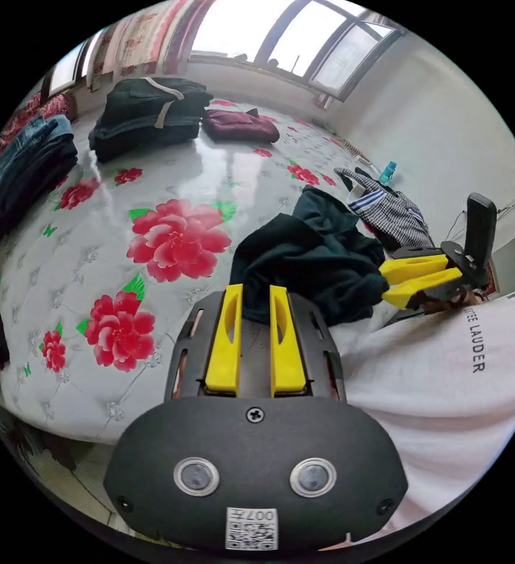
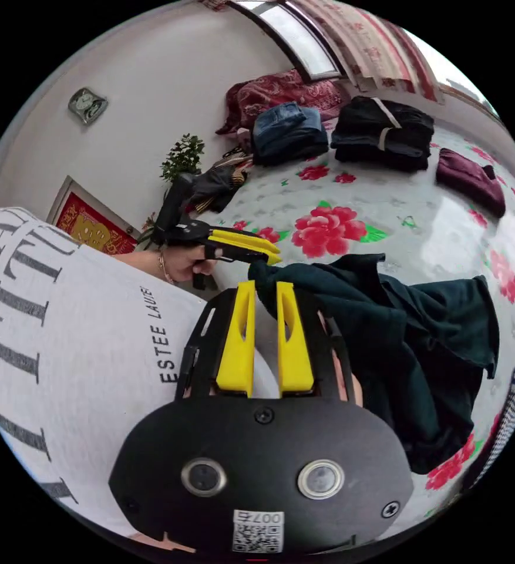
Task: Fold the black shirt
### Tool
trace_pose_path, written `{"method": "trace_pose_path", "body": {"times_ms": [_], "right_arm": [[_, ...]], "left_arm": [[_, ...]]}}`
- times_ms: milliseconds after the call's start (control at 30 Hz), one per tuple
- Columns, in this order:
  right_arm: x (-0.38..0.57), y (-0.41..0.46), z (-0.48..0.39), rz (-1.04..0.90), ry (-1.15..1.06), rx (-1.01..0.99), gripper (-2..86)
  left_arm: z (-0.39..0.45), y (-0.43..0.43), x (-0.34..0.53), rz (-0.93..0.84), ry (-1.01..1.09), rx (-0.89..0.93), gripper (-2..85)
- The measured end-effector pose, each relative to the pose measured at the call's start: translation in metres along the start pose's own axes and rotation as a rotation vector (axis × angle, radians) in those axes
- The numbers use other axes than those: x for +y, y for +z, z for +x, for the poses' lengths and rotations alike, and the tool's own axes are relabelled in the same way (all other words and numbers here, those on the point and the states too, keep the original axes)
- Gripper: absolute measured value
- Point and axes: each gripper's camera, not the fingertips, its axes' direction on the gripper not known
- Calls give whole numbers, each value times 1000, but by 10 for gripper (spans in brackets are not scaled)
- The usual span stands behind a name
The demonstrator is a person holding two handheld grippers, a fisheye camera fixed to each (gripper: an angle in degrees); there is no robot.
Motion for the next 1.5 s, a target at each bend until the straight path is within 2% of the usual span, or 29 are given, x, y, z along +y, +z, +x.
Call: {"method": "trace_pose_path", "body": {"times_ms": [133,333,433,600,633,700,767,833,1000,1100,1233,1300,1333,1367,1400,1433,1500], "right_arm": [[15,-10,0,14,13,210,54],[99,-38,93,63,487,359,74],[130,-48,123,77,652,464,83],[146,-25,167,51,826,535,86],[146,-19,172,36,835,541,85],[149,7,194,-58,890,485,71],[151,12,203,-85,925,457,55],[147,-11,198,-2,902,485,41],[135,-169,142,500,749,456,11],[128,-236,102,659,597,452,4],[151,-285,74,903,551,359,1],[202,-326,45,1283,409,210,0],[213,-336,39,1331,385,209,0],[224,-353,24,1346,350,299,1],[220,-359,12,1263,338,464,1],[215,-358,11,1200,355,537,2],[184,-320,32,884,359,662,9]], "left_arm": [[-42,-25,36,37,-96,-55,78],[-75,-63,77,100,-142,-127,80],[-68,-51,71,81,-62,-87,93],[-14,35,38,-108,165,57,122],[-7,45,36,-129,188,44,119],[10,80,33,-214,241,-106,76],[12,80,31,-231,274,-101,54],[2,59,33,-187,256,-50,38],[-47,-57,54,112,107,86,26],[-52,-115,64,275,152,59,19],[-61,-166,79,456,108,51,1],[-61,-203,103,624,59,39,-4],[-60,-212,110,664,55,43,-5],[-56,-226,121,719,79,60,-5],[-49,-230,127,736,111,40,-5],[-45,-229,127,726,127,10,-4],[-39,-187,122,607,88,-170,6]]}}
